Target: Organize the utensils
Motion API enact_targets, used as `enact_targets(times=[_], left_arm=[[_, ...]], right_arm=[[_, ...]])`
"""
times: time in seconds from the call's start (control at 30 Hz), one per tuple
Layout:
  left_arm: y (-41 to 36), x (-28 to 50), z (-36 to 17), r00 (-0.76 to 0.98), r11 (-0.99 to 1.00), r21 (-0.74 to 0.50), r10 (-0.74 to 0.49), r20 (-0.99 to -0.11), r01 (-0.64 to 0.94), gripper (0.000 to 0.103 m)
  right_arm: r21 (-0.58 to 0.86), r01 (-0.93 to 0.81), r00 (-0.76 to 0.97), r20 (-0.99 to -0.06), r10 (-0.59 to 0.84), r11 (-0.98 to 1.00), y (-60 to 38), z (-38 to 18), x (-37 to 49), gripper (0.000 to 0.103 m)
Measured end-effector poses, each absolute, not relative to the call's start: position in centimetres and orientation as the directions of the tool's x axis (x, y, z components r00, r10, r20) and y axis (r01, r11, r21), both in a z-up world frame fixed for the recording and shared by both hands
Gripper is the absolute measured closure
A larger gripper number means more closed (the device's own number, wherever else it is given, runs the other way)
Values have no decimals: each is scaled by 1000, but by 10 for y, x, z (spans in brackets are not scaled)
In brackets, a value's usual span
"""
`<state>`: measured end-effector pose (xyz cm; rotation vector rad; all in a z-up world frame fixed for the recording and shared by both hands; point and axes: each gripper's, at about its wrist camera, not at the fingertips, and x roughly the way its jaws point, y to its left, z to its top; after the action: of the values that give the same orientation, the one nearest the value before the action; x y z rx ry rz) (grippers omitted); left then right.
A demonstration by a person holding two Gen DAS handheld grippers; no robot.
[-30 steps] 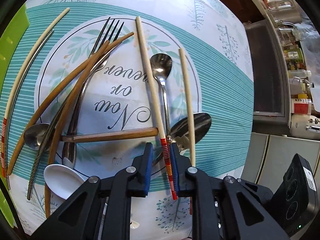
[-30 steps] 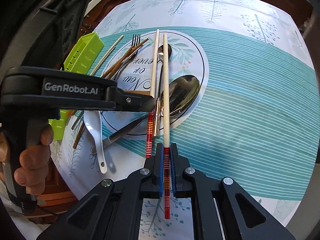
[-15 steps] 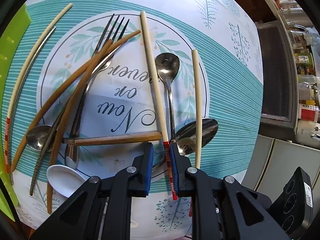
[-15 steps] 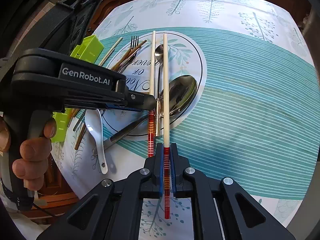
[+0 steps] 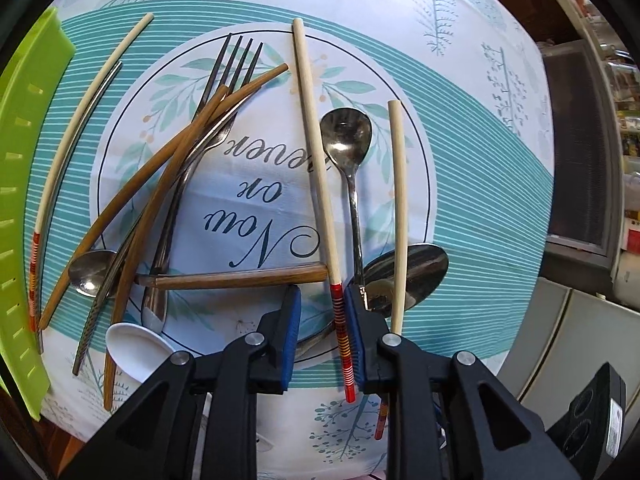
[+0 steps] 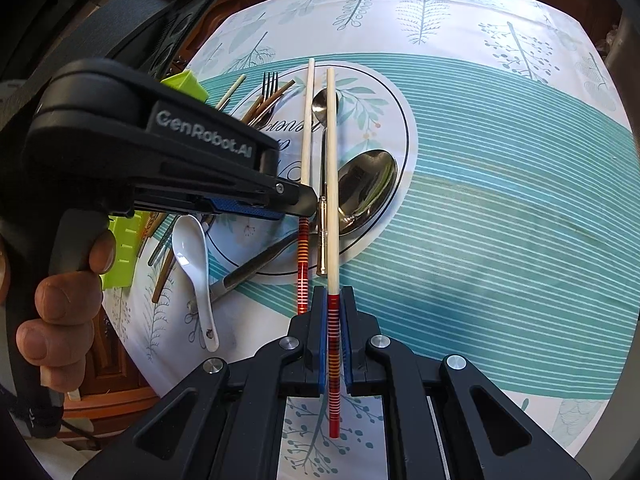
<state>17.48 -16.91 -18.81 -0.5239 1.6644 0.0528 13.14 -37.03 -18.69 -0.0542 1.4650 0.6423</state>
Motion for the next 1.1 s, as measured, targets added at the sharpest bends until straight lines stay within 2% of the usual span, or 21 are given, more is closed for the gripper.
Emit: enact_targets(times=[0.6, 0.67, 0.7, 0.73, 1.1], left_arm=[[-210, 182, -189, -121, 910, -122, -183, -976, -396, 83], [-209, 182, -191, -120, 911, -120, -181, -976, -394, 85], [-210, 182, -192, -116, 908, -136, -196, -974, -395, 95], [-209, 182, -193, -116, 903, -155, -217, -969, -401, 98], [-203, 168, -186, -80, 897, -230, -280, -957, -378, 100]], right_arm=[[362, -401, -31, -924, 382, 842, -373, -189, 135, 97], [365, -396, -32, -922, 385, 842, -374, -189, 135, 97], [366, -394, -32, -922, 385, 843, -375, -189, 135, 97], [367, -393, -32, -922, 386, 843, -377, -189, 135, 97], [389, -377, -34, -913, 407, 841, -384, -183, 137, 97]])
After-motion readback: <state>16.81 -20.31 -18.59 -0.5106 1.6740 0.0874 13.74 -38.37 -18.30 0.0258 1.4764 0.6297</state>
